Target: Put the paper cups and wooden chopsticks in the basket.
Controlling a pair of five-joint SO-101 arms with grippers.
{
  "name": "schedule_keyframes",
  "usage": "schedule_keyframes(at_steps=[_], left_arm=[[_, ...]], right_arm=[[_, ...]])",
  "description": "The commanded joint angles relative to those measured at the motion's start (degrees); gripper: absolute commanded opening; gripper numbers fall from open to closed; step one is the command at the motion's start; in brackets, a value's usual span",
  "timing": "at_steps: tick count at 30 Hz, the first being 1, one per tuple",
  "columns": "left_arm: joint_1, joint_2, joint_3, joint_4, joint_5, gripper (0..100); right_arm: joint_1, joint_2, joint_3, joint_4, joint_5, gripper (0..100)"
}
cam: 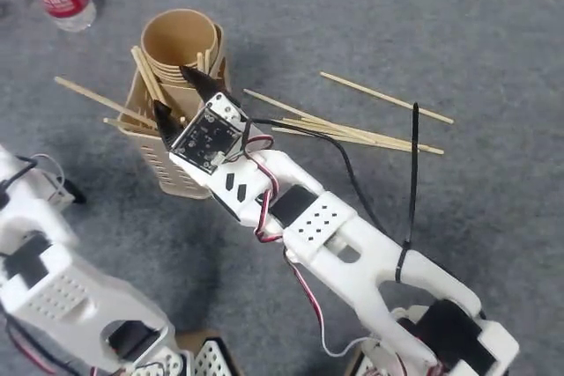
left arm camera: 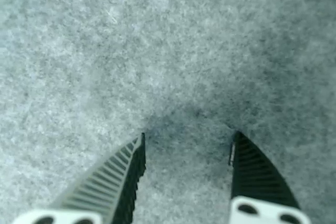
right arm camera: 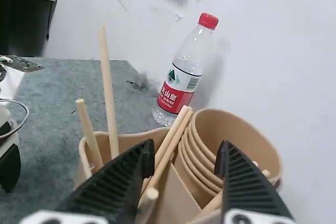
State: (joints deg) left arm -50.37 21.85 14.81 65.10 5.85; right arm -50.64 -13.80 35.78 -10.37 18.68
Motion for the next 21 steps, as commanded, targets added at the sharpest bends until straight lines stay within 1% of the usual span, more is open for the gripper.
schedule_keyframes(at_steps=[1, 3, 7, 8, 10, 11, 15, 18, 21], left_arm=[[0.53, 0.18, 1.10, 0.09, 0.44, 27], [0.53, 0.18, 1.10, 0.09, 0.44, 27], [0.53, 0.18, 1.10, 0.09, 0.44, 27], [0.53, 0.18, 1.10, 0.09, 0.44, 27], [0.53, 0.18, 1.19, 0.09, 0.44, 27], [0.53, 0.18, 1.19, 0.09, 0.44, 27], [0.53, 0.18, 1.19, 0.09, 0.44, 27], [0.62, 0.18, 1.19, 0.09, 0.44, 27], [0.53, 0.18, 1.19, 0.09, 0.44, 27]], right_arm=[[3.56, -7.34, -2.81, 3.12, 0.70, 19.9], [5.85, -12.00, -5.71, 9.27, 0.44, 19.9], [7.25, -18.24, -11.96, 26.15, -0.97, 19.9], [8.57, -19.56, -13.36, 29.67, -0.79, 19.8], [13.93, -21.49, -16.70, 36.00, -1.05, 19.8], [17.71, -22.11, -18.20, 38.81, -1.23, 19.8], [31.16, -20.35, -20.04, 47.25, -0.88, 19.7], [38.55, -15.34, -20.13, 49.98, -0.26, 19.7], [42.59, -8.40, -20.40, 50.07, 5.36, 19.7]])
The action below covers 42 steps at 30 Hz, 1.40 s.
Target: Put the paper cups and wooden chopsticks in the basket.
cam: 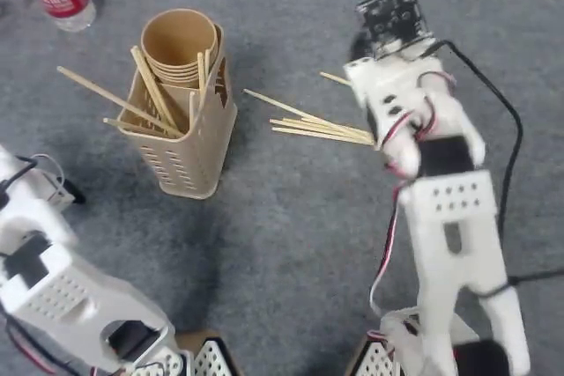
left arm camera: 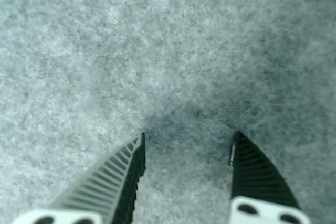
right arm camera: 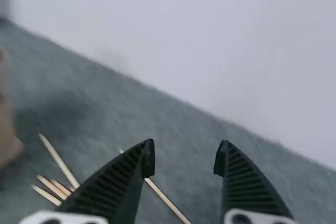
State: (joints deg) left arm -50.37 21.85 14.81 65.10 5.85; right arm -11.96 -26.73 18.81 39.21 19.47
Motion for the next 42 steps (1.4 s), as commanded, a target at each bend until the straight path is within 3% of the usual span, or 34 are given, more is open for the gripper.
schedule_keyframes(at_steps=[1, 6, 11, 16, 23, 30, 34, 39, 42], left_arm=[[0.53, 0.18, 1.19, 0.18, 0.35, 27], [0.53, 0.18, 1.19, 0.18, 0.26, 27], [0.53, 0.18, 1.19, 0.09, 0.26, 27], [0.53, 0.18, 1.19, 0.09, 0.26, 27], [0.53, 0.18, 1.19, 0.09, 0.26, 27], [0.53, 0.18, 1.19, 0.09, 0.26, 27], [0.53, 0.18, 1.19, 0.09, 0.26, 27], [0.53, 0.18, 1.19, 0.09, 0.26, 27], [0.53, 0.18, 1.19, 0.09, 0.35, 27]], right_arm=[[4.44, 6.99, -3.43, 0.40, 6.68, 19.7], [5.85, 20.26, -5.71, 0.75, 18.37, 19.7], [11.30, 36.79, -18.11, 3.38, 22.07, 19.7], [12.26, 56.48, -40.18, 18.07, 29.71, 19.7], [13.05, 80.57, -75.25, 34.86, 33.14, 19.7], [14.11, 99.91, -102.59, 42.24, 35.25, 19.7], [14.29, 106.33, -108.66, 48.57, 38.95, 17.2], [14.37, 109.23, -108.75, 53.32, 44.31, 1.3], [14.20, 109.23, -109.27, 57.89, 48.35, 0.9]])
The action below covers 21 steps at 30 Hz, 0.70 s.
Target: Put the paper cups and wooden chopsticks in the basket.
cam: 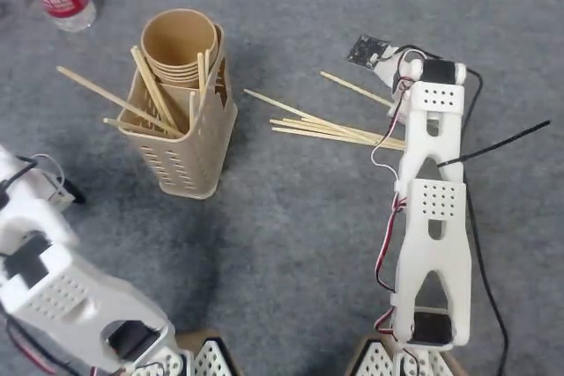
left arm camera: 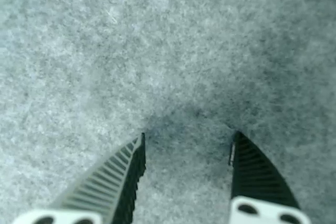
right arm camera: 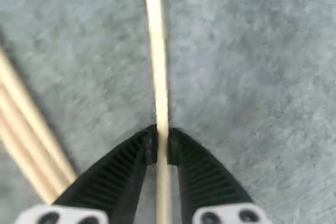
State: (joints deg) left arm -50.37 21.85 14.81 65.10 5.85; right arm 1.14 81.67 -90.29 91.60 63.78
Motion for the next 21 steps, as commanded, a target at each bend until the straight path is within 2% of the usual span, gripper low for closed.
schedule_keyframes(at_steps=[1, 3, 8, 17, 21], left_arm=[[0.53, 0.18, 1.19, 0.09, 0.35, 27], [0.53, 0.18, 1.19, 0.09, 0.35, 27], [0.53, 0.18, 1.19, 0.09, 0.35, 27], [0.53, 0.18, 1.19, 0.09, 0.26, 27], [0.53, 0.18, 1.19, 0.09, 0.26, 27]], right_arm=[[1.10, 0.75, -0.62, 6.99, 6.15, 0.8], [0.84, 0.40, -3.52, 9.54, 8.62, 0.9], [-0.66, -5.67, -6.15, 10.77, 8.09, 0.9], [-7.25, -32.92, -5.98, 10.77, -11.34, 0.9], [-11.82, -43.38, -5.80, 11.03, -25.41, 0.9]])
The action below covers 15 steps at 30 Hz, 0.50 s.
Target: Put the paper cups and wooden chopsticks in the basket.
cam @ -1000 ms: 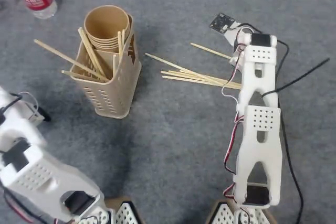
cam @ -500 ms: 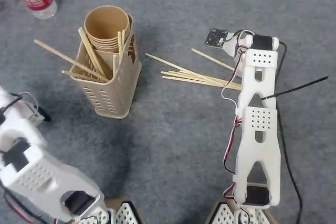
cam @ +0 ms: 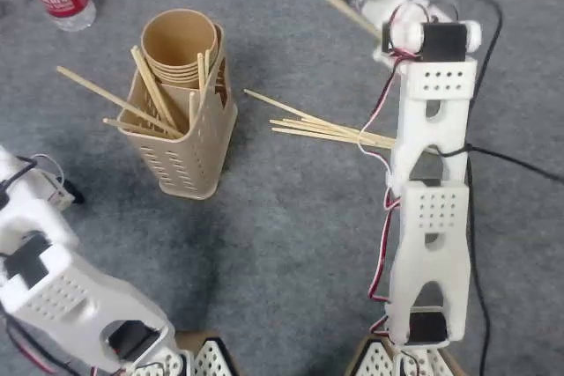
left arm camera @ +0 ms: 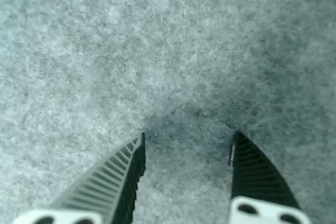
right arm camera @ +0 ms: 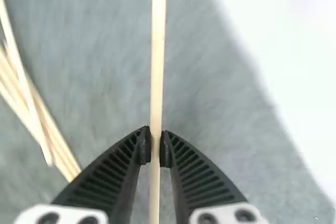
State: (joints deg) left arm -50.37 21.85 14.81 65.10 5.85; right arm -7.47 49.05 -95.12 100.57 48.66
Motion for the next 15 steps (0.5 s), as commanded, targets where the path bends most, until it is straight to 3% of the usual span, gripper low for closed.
schedule_keyframes(at_steps=[1, 5, 10, 15], left_arm=[[0.53, 0.18, 1.19, 0.09, 0.26, 27], [0.53, 0.18, 1.19, 0.09, 0.26, 27], [0.53, 0.18, 1.19, 0.18, 0.18, 27], [0.53, 0.26, 1.19, 0.18, 0.09, 27]], right_arm=[[-4.35, -12.88, -0.97, 2.07, -15.03, 0.9], [-7.78, -20.88, -0.79, 2.68, -30.51, 0.8], [-14.55, -32.04, 6.95, 2.77, -34.55, 0.8], [-20.97, -49.19, 31.47, 2.33, -38.86, 0.8]])
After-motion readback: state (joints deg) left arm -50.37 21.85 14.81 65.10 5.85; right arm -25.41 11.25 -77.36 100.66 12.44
